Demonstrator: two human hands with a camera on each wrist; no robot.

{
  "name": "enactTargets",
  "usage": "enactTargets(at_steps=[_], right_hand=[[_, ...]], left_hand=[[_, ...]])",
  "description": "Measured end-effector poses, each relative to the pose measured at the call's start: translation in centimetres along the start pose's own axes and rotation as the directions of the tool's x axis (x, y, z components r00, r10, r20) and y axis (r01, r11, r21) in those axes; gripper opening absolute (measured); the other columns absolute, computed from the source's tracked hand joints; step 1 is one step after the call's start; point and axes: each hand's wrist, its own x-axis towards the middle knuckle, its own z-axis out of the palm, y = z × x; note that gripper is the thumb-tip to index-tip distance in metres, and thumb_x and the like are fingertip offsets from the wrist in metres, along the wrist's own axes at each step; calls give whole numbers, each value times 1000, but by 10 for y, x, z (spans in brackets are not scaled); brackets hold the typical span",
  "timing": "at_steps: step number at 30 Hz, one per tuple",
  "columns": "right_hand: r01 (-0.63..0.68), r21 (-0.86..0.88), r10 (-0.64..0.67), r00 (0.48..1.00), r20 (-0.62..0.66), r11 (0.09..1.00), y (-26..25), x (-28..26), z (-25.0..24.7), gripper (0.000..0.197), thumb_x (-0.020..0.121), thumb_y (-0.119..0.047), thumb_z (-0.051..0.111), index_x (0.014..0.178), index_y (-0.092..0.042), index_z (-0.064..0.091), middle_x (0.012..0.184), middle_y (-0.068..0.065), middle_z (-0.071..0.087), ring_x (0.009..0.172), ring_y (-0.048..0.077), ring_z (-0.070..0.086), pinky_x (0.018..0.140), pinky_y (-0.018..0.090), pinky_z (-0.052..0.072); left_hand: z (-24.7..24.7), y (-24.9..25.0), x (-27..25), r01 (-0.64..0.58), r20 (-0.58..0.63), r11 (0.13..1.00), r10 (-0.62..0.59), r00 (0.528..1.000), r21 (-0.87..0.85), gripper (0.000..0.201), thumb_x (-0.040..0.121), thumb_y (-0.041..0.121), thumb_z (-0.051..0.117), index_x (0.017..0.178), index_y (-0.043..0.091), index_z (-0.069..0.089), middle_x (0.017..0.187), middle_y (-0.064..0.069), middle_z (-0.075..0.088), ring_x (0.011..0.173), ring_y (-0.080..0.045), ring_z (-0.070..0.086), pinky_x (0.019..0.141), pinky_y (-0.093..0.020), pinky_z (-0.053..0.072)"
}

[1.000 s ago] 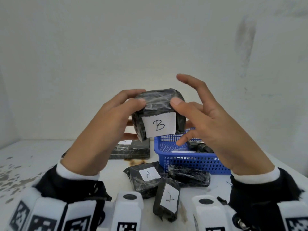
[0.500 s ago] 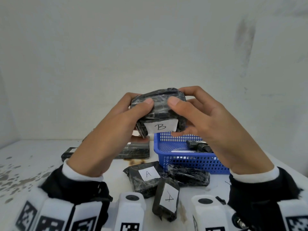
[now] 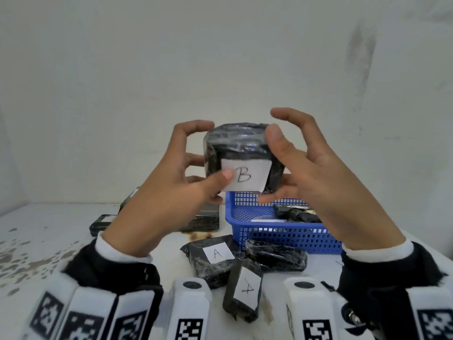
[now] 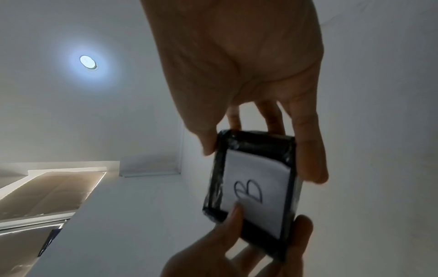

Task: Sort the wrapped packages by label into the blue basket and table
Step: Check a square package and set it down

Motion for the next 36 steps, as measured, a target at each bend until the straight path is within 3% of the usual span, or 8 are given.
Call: enactTargets(at_steps=[4,8,13,16,18,24,31,36], right_hand=[[3,-120,9,994,105,993,0,-2,-15,49,81,-42,72,125,-56,52,101,0,75,75,23,76,78,37,62],[-56,-188,76,992,101,980,13,3,-27,38,87,-34,71,116,-54,58,98,-1,77,87,25,70,80,37,57],[-230,-190,223,973,-55,954,53,32,-44,37,87,-26,76,120,-38,63,101,3,74,69,15,72,71,22,57],[-380,-268,356,925,-134,885,83,64,-58,43,89,-23,75,128,-21,59,106,8,71,62,16,72,56,20,56],[-446,-358,433,893,-123,820,102,86,-65,48,90,-22,74,133,-15,55,115,7,68,71,25,75,66,30,62],[-548,-544,667,745,27,635,147,136,-71,37,93,-11,69,125,-21,53,137,10,52,91,33,71,69,38,63],[-565,-645,793,600,106,514,179,168,-67,42,93,-6,69,131,-14,53,98,9,65,106,41,69,97,51,54],[-461,-783,809,580,90,418,187,178,-68,51,88,-13,76,136,-15,57,120,11,67,109,33,69,100,45,53]], left_hand=[[1,-5,4,22,-34,1000,-21,999,15,48,81,38,66,126,42,50,104,-4,70,67,-19,74,63,-25,57],[8,-14,7,87,14,996,-88,996,20,59,71,51,63,129,43,51,102,-2,72,71,-18,75,62,-28,58],[11,-44,31,243,18,958,-248,969,154,56,86,53,56,138,37,43,106,9,64,76,-9,73,67,-25,60],[10,-72,58,316,36,890,-346,937,328,55,93,48,53,142,28,37,105,8,60,86,-10,69,75,-28,57],[12,-92,77,352,48,827,-412,910,439,57,95,47,52,144,25,35,117,1,59,99,-16,64,89,-36,54],[39,-139,108,336,101,741,-475,874,582,57,100,43,44,149,20,28,152,-6,41,135,-24,44,108,-35,34],[50,-169,121,235,268,739,-492,829,631,63,101,38,44,154,29,11,150,0,45,124,-21,56,105,-34,42],[50,-169,120,222,272,715,-507,818,663,64,102,40,40,155,30,5,147,-2,48,122,-21,57,100,-33,44]])
